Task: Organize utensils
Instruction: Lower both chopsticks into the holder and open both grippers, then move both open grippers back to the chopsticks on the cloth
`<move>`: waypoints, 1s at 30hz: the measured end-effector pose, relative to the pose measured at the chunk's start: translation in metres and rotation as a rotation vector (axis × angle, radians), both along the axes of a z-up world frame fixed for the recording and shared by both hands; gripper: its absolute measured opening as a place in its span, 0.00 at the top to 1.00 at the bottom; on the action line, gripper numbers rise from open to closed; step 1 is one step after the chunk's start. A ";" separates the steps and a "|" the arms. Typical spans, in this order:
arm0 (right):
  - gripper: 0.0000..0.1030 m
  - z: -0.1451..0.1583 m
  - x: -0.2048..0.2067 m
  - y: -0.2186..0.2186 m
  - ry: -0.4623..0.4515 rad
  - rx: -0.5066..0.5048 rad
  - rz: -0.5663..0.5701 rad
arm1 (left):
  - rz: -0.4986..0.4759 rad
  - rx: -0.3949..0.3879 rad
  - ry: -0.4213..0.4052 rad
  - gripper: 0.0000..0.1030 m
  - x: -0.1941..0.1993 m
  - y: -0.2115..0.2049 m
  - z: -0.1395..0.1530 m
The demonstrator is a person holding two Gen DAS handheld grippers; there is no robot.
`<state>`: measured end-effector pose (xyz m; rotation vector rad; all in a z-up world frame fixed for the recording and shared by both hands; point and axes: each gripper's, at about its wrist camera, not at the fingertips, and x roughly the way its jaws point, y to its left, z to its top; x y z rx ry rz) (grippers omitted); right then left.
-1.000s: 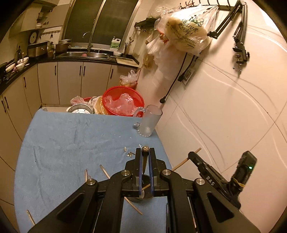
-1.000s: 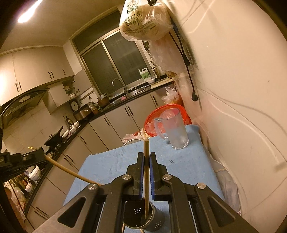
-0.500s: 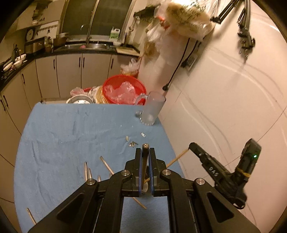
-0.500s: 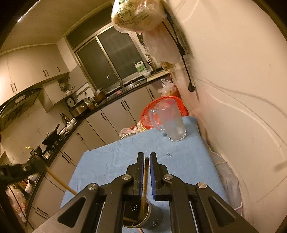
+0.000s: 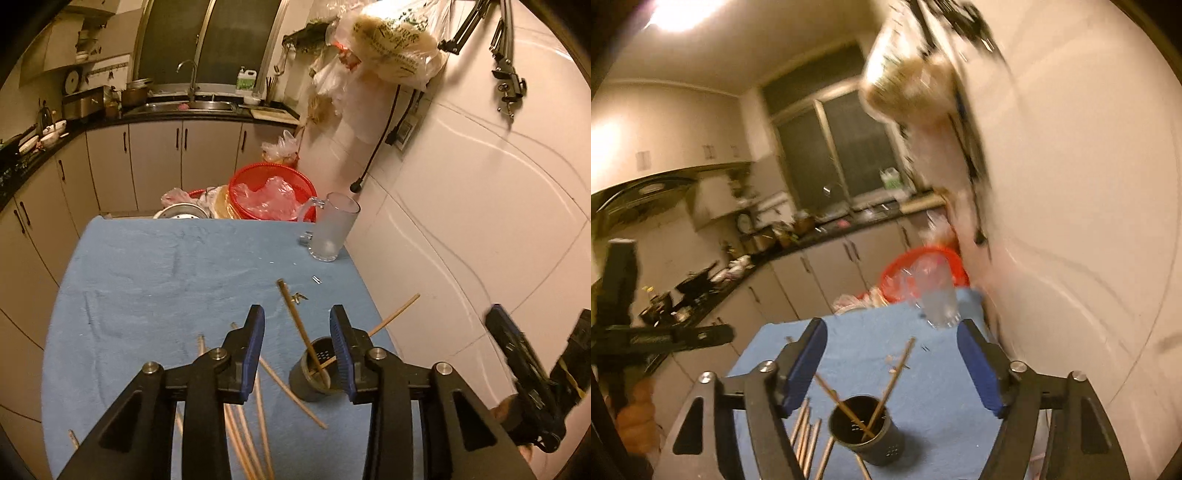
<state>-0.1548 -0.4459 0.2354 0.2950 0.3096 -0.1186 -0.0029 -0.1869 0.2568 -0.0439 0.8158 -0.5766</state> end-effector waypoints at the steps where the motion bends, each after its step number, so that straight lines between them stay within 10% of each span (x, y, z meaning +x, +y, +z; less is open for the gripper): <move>1: 0.21 0.001 -0.007 0.004 -0.012 -0.012 0.010 | 0.002 -0.002 -0.010 0.61 -0.004 0.008 0.000; 6: 0.21 -0.023 -0.031 0.025 -0.006 0.043 0.090 | 0.070 0.003 -0.028 0.48 -0.018 0.063 -0.017; 14: 0.22 -0.106 0.016 0.081 0.355 -0.013 0.292 | 0.235 0.087 0.066 0.48 -0.032 0.177 -0.089; 18: 0.66 -0.157 0.049 0.094 0.567 -0.043 0.293 | 0.329 0.108 0.113 0.48 -0.043 0.234 -0.119; 25: 0.67 -0.209 0.087 0.088 0.694 -0.048 0.232 | 0.360 0.090 0.243 0.48 -0.059 0.287 -0.170; 30: 0.93 -0.213 0.089 0.105 0.727 -0.088 0.265 | 0.365 0.060 0.310 0.48 -0.056 0.297 -0.194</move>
